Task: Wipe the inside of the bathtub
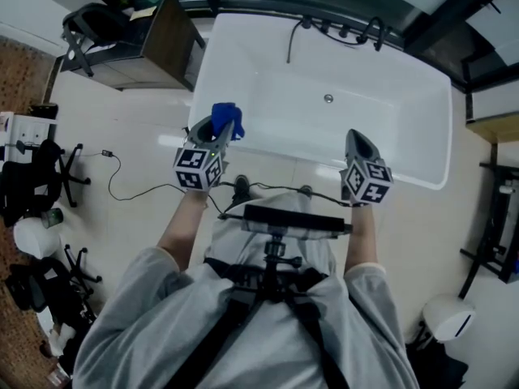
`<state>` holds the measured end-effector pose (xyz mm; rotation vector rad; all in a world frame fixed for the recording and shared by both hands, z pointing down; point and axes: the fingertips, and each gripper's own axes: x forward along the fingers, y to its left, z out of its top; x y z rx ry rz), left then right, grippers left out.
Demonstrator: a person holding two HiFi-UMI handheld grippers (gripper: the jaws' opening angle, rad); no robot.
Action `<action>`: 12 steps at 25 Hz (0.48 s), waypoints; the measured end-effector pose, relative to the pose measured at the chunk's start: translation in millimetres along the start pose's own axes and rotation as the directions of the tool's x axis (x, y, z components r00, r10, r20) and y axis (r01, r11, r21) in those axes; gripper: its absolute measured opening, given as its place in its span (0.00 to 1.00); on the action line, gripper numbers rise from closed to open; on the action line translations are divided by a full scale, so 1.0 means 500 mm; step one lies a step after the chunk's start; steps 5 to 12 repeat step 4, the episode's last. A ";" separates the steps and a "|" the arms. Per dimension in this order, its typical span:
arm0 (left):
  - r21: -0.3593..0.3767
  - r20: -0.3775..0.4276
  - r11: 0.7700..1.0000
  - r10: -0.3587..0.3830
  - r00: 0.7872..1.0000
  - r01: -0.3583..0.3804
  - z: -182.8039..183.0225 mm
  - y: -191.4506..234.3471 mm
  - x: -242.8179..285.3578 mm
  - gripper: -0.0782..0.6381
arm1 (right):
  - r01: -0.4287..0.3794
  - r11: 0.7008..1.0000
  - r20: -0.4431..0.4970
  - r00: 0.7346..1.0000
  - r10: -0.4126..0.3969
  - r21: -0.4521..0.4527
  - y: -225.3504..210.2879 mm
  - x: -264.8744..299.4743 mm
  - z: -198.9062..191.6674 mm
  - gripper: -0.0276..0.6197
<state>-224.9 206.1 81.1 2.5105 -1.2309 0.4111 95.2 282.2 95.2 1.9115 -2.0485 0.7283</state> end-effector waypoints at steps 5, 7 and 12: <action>-0.002 0.005 1.000 -0.001 1.000 0.001 0.001 0.002 -0.011 0.28 | -0.011 1.000 -0.003 1.000 0.011 -0.010 0.020 -0.003 0.000 0.05; -0.002 0.005 1.000 -0.001 1.000 0.001 0.001 0.002 -0.011 0.28 | -0.011 1.000 -0.003 1.000 0.011 -0.010 0.020 -0.003 0.000 0.05; -0.002 0.005 1.000 -0.001 1.000 0.001 0.001 0.002 -0.011 0.28 | -0.011 1.000 -0.003 1.000 0.011 -0.010 0.020 -0.003 0.000 0.05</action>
